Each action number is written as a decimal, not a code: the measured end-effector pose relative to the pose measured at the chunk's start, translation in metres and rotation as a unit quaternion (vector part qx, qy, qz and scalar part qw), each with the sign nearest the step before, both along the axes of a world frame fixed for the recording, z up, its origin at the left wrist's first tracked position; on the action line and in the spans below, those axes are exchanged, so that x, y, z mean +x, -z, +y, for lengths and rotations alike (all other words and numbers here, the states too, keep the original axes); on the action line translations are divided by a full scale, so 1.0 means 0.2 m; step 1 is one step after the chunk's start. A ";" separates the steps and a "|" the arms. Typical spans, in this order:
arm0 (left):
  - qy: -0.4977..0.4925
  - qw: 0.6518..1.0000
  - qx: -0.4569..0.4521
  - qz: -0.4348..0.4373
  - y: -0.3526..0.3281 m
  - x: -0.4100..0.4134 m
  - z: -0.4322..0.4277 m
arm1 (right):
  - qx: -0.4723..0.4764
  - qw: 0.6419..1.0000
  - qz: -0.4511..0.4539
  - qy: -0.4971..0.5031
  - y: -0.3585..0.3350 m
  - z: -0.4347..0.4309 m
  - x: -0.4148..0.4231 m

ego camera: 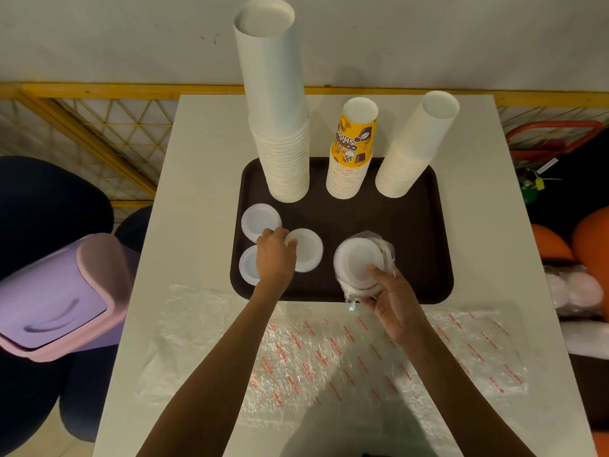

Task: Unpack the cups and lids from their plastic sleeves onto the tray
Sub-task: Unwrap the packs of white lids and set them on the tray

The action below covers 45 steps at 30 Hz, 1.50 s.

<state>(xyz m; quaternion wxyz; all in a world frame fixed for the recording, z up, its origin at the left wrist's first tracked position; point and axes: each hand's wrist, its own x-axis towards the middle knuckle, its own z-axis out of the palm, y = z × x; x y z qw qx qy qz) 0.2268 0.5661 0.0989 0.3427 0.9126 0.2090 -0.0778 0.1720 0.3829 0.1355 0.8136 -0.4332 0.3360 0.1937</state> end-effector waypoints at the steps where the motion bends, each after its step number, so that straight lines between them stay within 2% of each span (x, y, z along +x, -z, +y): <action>1: 0.005 1.000 0.009 -0.002 0.00 0.00 0.00 | 0.001 1.000 0.000 0.000 0.00 0.00 0.00; 5: 0.028 0.998 0.060 -0.023 -0.01 -0.04 -0.01 | 0.003 1.000 0.006 0.003 0.01 0.00 0.00; 9: 0.093 0.987 0.120 -0.060 0.01 -0.12 -0.03 | 0.002 1.000 -0.001 -0.002 0.01 0.01 0.00; 15: 0.103 0.985 0.128 -0.054 0.03 -0.13 -0.05 | -0.003 1.000 -0.004 -0.005 0.00 0.02 0.00; 18: 0.063 0.992 0.087 -0.070 -0.04 -0.12 -0.06 | 0.002 1.000 -0.008 -0.007 -0.02 0.02 0.00; 20: 0.006 0.991 0.006 -0.136 -0.13 -0.14 -0.07 | 0.012 1.000 -0.018 -0.012 -0.03 0.03 0.00; 23: -0.017 0.963 -0.100 -0.249 -0.30 -0.23 -0.10 | 0.031 0.998 -0.036 -0.028 -0.05 0.05 -0.01; 25: 0.002 0.955 -0.124 -0.271 -0.38 -0.31 -0.12 | 0.046 0.997 -0.048 -0.045 -0.06 0.08 -0.02; 33: 0.032 0.968 -0.061 -0.243 -0.36 -0.50 -0.15 | 0.107 0.989 -0.071 -0.069 -0.12 0.14 -0.08; 45: 0.040 0.967 -0.027 -0.252 -0.37 -0.57 -0.18 | 0.076 0.993 -0.058 -0.064 -0.13 0.14 -0.14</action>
